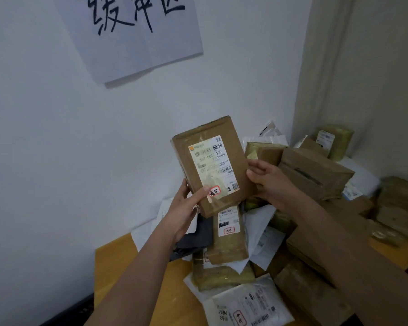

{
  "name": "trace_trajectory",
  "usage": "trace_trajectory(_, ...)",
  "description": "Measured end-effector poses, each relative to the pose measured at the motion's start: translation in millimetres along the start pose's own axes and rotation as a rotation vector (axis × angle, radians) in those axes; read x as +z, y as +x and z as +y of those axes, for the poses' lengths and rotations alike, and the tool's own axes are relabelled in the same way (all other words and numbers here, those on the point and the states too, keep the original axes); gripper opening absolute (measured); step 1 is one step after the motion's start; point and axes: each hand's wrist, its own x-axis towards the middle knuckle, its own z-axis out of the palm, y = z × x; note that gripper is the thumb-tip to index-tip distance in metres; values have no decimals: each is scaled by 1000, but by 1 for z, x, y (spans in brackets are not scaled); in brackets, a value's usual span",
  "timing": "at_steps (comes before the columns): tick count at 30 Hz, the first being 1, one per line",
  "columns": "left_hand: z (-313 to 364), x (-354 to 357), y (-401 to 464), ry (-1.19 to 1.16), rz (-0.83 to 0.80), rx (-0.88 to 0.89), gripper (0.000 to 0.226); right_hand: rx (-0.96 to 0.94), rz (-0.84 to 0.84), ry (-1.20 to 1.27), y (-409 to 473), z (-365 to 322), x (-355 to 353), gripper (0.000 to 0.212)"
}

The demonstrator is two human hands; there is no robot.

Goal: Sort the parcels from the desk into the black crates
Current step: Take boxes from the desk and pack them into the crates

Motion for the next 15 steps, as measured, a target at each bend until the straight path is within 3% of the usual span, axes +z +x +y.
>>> trace_trajectory(4, -10, -3, -6, 7, 97, -98, 65, 25, -27, -50, 3, 8, 3, 30)
trace_trajectory(8, -20, -13, -14, -70, 175, -197, 40, 205, -190, -79, 9, 20, 10, 69)
trace_trajectory(11, -31, -23, -27, -64, 238, -224, 41, 312, -327, -78, 15, 39, 23, 78)
trace_trajectory(15, -48, -53, -57, -32, 373, -274, 54, 379, -381, -114, 10, 65, 58, 70)
